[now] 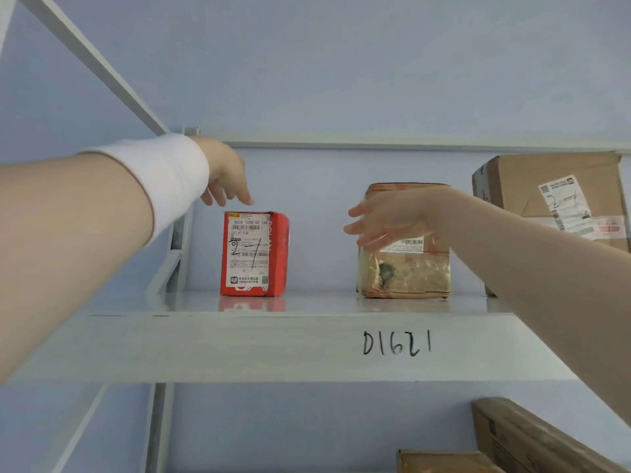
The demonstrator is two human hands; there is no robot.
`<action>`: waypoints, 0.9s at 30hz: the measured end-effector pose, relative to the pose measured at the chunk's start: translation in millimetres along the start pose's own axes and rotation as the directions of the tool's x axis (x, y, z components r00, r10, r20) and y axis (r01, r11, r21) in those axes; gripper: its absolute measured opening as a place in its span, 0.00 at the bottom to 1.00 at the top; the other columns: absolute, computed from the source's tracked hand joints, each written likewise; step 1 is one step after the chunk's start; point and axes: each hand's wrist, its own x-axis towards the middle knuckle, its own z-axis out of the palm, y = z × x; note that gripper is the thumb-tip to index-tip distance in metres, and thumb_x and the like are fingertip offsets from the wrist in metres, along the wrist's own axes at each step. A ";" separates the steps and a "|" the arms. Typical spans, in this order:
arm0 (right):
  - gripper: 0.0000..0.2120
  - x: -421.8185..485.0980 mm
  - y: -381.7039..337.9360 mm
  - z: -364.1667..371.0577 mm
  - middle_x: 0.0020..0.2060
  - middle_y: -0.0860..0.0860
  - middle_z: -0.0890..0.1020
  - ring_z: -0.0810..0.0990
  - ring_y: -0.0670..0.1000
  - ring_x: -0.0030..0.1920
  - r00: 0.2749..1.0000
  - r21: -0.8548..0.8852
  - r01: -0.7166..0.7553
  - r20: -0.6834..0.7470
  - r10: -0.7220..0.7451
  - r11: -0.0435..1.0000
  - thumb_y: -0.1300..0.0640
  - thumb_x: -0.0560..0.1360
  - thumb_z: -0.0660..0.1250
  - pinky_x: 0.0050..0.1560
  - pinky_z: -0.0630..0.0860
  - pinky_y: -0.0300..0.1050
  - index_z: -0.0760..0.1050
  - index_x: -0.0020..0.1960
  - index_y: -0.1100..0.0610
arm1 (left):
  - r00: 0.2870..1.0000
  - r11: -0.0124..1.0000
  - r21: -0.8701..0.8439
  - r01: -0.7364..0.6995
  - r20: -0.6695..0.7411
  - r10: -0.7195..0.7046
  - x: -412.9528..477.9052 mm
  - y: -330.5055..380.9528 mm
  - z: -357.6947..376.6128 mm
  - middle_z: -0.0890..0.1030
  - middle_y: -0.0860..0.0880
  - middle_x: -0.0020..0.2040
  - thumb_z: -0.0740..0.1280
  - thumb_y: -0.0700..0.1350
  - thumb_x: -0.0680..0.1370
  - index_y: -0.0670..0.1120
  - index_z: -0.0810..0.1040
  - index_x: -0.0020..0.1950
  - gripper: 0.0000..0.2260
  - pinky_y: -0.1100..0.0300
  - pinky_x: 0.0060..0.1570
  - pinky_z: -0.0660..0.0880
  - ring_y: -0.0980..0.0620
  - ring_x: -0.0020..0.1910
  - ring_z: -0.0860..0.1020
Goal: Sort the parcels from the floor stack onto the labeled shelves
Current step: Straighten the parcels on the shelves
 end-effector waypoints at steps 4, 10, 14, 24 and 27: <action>0.27 -25.7 29.9 -37.8 0.63 0.54 0.74 0.78 0.54 0.56 0.999 -0.044 0.017 0.028 -0.016 0.999 0.59 0.75 0.67 0.58 0.77 0.50 0.62 0.72 0.59 | 0.998 0.991 -0.126 -0.053 0.019 0.056 -8.8 64.1 18.2 0.76 0.42 0.64 0.69 0.49 0.75 0.37 0.68 0.69 0.26 0.48 0.64 0.72 0.45 0.62 0.76; 0.17 -59.1 75.7 -94.7 0.56 0.57 0.82 0.81 0.58 0.56 0.985 -0.063 -0.171 -0.004 0.171 0.983 0.56 0.74 0.68 0.60 0.76 0.55 0.74 0.61 0.62 | 0.989 0.984 -0.160 -0.073 0.119 0.093 -9.0 139.6 72.7 0.78 0.38 0.60 0.69 0.49 0.75 0.32 0.71 0.63 0.25 0.47 0.60 0.75 0.43 0.58 0.79; 0.25 -63.1 96.7 -108.1 0.54 0.59 0.81 0.81 0.60 0.54 0.959 -0.026 -0.265 -0.112 0.261 0.964 0.57 0.73 0.70 0.55 0.78 0.57 0.68 0.66 0.63 | 0.983 0.984 -0.177 -0.020 0.174 0.051 -10.4 160.1 102.5 0.75 0.35 0.62 0.67 0.46 0.76 0.31 0.64 0.67 0.27 0.46 0.60 0.75 0.40 0.58 0.78; 0.29 -37.0 96.4 -86.6 0.71 0.63 0.63 0.70 0.67 0.66 0.953 0.088 -0.260 -0.140 0.270 0.962 0.66 0.77 0.63 0.59 0.74 0.64 0.55 0.75 0.62 | 0.972 0.913 -0.408 0.025 0.224 0.073 -7.6 176.3 123.1 0.61 0.32 0.72 0.58 0.38 0.81 0.37 0.53 0.76 0.25 0.40 0.61 0.72 0.33 0.65 0.71; 0.30 -28.7 98.9 -80.9 0.72 0.63 0.60 0.69 0.67 0.67 0.956 0.130 -0.255 -0.113 0.270 0.958 0.70 0.77 0.61 0.61 0.72 0.64 0.55 0.75 0.61 | 0.972 0.902 -0.429 0.045 0.228 0.060 -3.6 180.0 129.0 0.58 0.32 0.73 0.53 0.38 0.82 0.38 0.52 0.76 0.23 0.38 0.61 0.70 0.32 0.67 0.68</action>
